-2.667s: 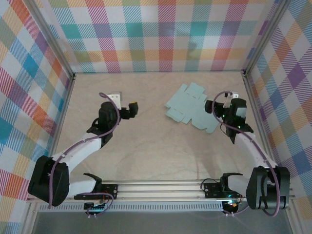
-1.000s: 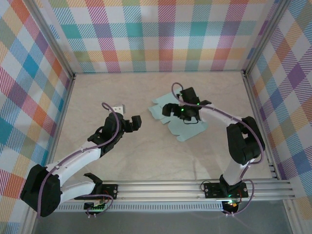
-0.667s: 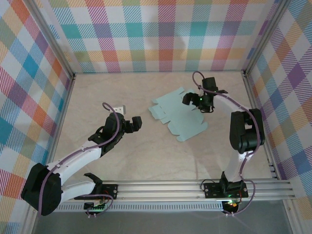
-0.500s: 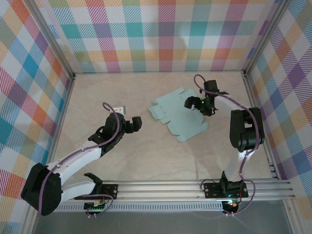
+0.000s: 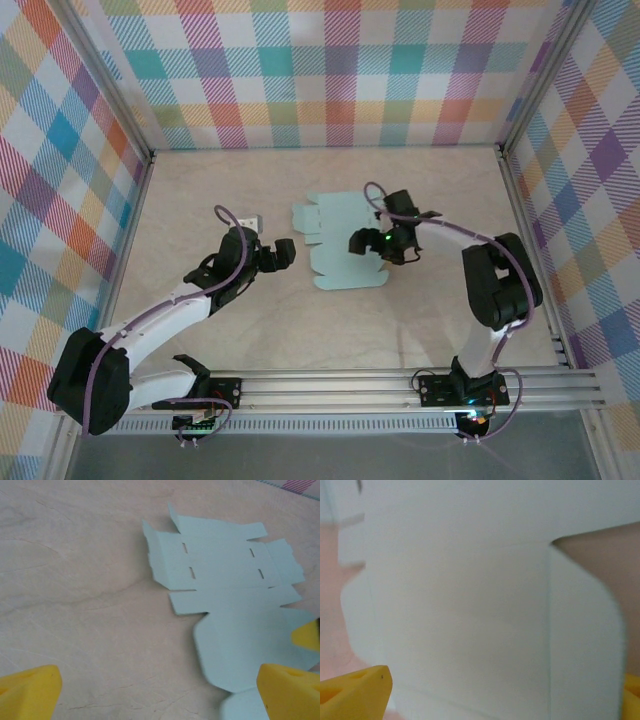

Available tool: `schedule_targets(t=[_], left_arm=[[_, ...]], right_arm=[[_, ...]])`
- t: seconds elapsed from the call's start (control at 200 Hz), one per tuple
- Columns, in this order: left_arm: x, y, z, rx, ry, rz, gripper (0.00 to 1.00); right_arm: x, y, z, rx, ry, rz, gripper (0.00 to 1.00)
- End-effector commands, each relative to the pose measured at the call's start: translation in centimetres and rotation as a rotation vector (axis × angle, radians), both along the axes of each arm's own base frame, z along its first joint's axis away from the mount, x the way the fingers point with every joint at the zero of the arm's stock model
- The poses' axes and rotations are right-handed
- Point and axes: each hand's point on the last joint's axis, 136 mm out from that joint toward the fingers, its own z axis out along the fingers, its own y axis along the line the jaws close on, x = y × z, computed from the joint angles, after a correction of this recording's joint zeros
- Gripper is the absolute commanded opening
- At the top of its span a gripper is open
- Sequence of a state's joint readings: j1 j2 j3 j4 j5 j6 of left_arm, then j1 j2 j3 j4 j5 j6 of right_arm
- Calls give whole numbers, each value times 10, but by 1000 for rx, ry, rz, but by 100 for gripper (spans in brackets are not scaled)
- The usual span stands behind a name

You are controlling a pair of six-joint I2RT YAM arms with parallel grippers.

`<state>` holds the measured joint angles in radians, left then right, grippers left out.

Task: Fold the paper box

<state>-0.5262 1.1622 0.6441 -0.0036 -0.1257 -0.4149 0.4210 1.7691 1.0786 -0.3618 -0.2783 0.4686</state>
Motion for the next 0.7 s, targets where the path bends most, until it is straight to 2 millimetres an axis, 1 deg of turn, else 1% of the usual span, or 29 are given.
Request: schedule_targets(t=[0.0, 0.035, 0.08, 0.155, 0.25, 0.345, 0.4, 0.47, 0.555, 0.615, 0.665, 0.695], left_arm=[[3, -1, 10, -43, 20, 16, 100], [2, -1, 9, -47, 28, 17, 100], [3, -2, 9, -52, 37, 18, 100], [4, -6, 8, -63, 50, 12, 100], [10, -14, 8, -79, 68, 0, 100], [19, -24, 8, -92, 82, -20, 100], [25, -30, 7, -98, 90, -27, 100], [30, -36, 5, -103, 99, -38, 100], [34, -39, 4, -104, 100, -44, 100], [35, -39, 4, -96, 98, -49, 100], [35, -39, 5, -91, 94, -51, 100], [35, -38, 5, -88, 91, -51, 100]], right_arm=[[-12, 26, 10, 41, -4, 8, 92], [-13, 27, 10, 38, -11, -5, 92], [-12, 23, 12, 36, -27, -34, 93], [-9, 9, 15, -12, -74, -83, 96], [-5, -10, 25, -47, -133, -151, 98], [4, -29, 34, -13, -156, -247, 98], [12, -38, 37, 22, -156, -297, 97], [26, -46, 37, 78, -144, -334, 92], [44, -48, 36, 150, -122, -351, 84], [56, -51, 33, 169, -115, -362, 78], [66, -53, 28, 182, -109, -373, 69], [71, -53, 26, 193, -106, -376, 66]])
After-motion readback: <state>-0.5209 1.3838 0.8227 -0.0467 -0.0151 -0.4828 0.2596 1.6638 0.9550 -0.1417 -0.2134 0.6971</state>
